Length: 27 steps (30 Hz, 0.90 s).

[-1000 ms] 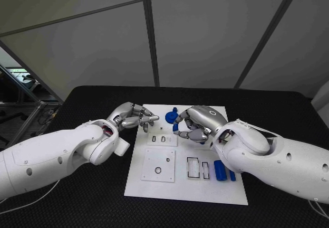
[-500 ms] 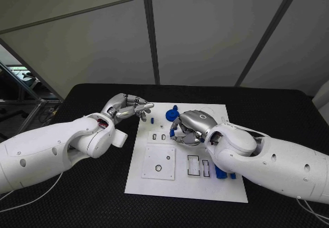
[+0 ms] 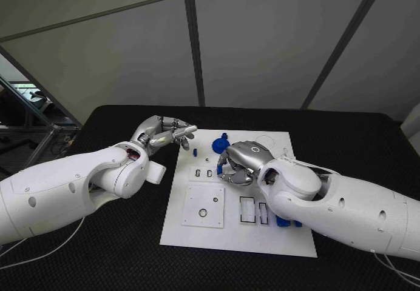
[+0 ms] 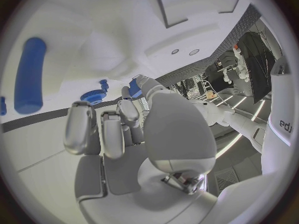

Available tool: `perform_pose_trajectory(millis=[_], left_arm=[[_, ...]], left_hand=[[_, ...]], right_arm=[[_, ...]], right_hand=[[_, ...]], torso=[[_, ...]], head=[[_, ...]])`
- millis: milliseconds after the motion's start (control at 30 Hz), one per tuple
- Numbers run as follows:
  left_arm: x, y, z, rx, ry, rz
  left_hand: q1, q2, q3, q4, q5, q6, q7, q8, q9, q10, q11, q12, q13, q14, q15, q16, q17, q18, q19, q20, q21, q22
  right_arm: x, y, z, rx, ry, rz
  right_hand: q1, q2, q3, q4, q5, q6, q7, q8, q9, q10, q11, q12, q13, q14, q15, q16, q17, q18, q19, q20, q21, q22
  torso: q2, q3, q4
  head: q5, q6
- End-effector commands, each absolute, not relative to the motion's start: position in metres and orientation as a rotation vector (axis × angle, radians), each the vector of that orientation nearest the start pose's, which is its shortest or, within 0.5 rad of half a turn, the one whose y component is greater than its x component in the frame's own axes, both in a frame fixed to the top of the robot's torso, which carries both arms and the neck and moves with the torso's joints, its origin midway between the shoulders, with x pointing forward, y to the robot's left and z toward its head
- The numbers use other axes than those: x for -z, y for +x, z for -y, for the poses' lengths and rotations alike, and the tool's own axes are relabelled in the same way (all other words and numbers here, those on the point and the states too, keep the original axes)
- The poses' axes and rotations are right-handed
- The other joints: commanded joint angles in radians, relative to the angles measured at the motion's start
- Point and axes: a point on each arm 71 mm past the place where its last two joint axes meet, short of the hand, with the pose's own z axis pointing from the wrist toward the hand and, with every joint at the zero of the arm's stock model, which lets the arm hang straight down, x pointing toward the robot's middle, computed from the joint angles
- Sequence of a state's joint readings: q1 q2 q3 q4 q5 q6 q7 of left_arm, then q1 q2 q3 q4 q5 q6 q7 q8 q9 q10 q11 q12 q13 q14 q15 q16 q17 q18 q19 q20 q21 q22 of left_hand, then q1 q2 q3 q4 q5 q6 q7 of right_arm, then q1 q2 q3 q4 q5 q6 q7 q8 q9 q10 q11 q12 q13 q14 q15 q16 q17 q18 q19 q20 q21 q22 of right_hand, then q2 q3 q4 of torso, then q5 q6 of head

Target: Assemble the parts on the task board

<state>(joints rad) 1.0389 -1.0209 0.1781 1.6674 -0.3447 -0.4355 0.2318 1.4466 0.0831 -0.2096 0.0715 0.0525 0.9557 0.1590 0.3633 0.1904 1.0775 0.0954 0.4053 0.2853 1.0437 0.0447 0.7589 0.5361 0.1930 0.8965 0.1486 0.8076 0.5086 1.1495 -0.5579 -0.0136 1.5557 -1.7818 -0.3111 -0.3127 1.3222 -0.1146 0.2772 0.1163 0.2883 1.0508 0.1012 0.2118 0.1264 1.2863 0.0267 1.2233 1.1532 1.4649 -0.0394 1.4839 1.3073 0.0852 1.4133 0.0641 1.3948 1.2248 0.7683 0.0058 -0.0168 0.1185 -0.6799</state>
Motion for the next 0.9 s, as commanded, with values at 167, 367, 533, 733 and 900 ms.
perform_pose_trajectory(millis=[167,367,533,733,900], left_arm=[[0.159,0.463,-0.259,1.323,-0.955,-1.399],[0.16,0.463,-0.258,1.326,-0.955,-1.404],[0.16,0.463,-0.258,1.326,-0.956,-1.408],[0.16,0.464,-0.258,1.326,-0.957,-1.412],[0.161,0.464,-0.258,1.327,-0.957,-1.414]], left_hand=[[-0.008,0.002,0.0,-0.004,-0.001,-0.007,0.003,-0.006,-0.002,-0.007,0.002,-0.005,-0.002,-0.005,-0.001,-0.004,-0.002,-0.017,-0.009,0.0,-0.005,-0.001],[-0.008,0.002,0.0,-0.004,-0.001,-0.007,0.003,-0.006,-0.002,-0.007,0.002,-0.005,-0.002,-0.005,-0.001,-0.004,-0.002,-0.017,-0.009,0.0,-0.005,-0.001],[-0.008,0.002,0.0,-0.004,-0.001,-0.007,0.003,-0.006,-0.002,-0.007,0.002,-0.005,-0.002,-0.005,-0.001,-0.004,-0.002,-0.017,-0.009,0.0,-0.005,-0.001],[-0.008,0.002,0.0,-0.004,-0.001,-0.008,0.003,-0.007,-0.003,-0.008,0.003,-0.006,-0.002,-0.005,-0.001,-0.004,-0.003,-0.016,-0.008,0.001,-0.005,-0.002],[-0.008,0.002,0.0,-0.004,-0.001,-0.008,0.003,-0.007,-0.003,-0.008,0.003,-0.006,-0.002,-0.005,-0.001,-0.004,-0.003,-0.016,-0.008,0.001,-0.005,-0.002]], right_arm=[[0.182,0.453,0.049,-0.624,-0.437,-1.52],[0.182,0.452,0.045,-0.6,-0.462,-1.512],[0.182,0.451,0.043,-0.581,-0.476,-1.514],[0.183,0.45,0.04,-0.547,-0.5,-1.528],[0.184,0.449,0.038,-0.53,-0.516,-1.535]], right_hand=[[-0.003,0.003,0.002,0.003,0.003,0.004,0.003,0.003,0.001,-0.002,-0.004,-0.008,-0.002,0.074,-0.008,-0.003,0.116,-0.017,0.0,-0.004,0.0,-0.002],[-0.004,0.002,0.002,0.003,0.003,0.003,0.003,0.002,0.002,-0.003,-0.004,-0.008,-0.002,0.074,-0.008,-0.003,0.117,-0.017,0.0,-0.004,-0.001,-0.003],[-0.004,0.001,0.002,0.003,0.003,0.003,0.003,0.002,0.002,-0.003,-0.003,-0.008,-0.002,0.074,-0.008,-0.003,0.116,-0.017,0.0,-0.004,-0.001,-0.003],[-0.006,-0.002,0.0,0.003,0.002,0.001,0.004,0.002,0.002,-0.004,-0.003,-0.009,-0.002,0.074,-0.008,-0.005,0.114,-0.016,-0.001,-0.004,-0.002,-0.004],[-0.006,-0.003,0.0,0.003,0.002,0.001,0.004,0.002,0.002,-0.004,-0.003,-0.009,-0.002,0.074,-0.008,-0.005,0.114,-0.016,-0.001,-0.004,-0.002,-0.005]], torso=[[0.0,-0.0001,-0.0003],[0.0,0.0,0.0],[0.0,-0.0003,-0.0004],[0.0,0.0003,-0.0008],[0.0,-0.0002,-0.0004]], head=[[0.001,-0.003],[0.004,-0.006],[0.004,-0.006],[0.006,-0.008],[0.006,-0.01]])
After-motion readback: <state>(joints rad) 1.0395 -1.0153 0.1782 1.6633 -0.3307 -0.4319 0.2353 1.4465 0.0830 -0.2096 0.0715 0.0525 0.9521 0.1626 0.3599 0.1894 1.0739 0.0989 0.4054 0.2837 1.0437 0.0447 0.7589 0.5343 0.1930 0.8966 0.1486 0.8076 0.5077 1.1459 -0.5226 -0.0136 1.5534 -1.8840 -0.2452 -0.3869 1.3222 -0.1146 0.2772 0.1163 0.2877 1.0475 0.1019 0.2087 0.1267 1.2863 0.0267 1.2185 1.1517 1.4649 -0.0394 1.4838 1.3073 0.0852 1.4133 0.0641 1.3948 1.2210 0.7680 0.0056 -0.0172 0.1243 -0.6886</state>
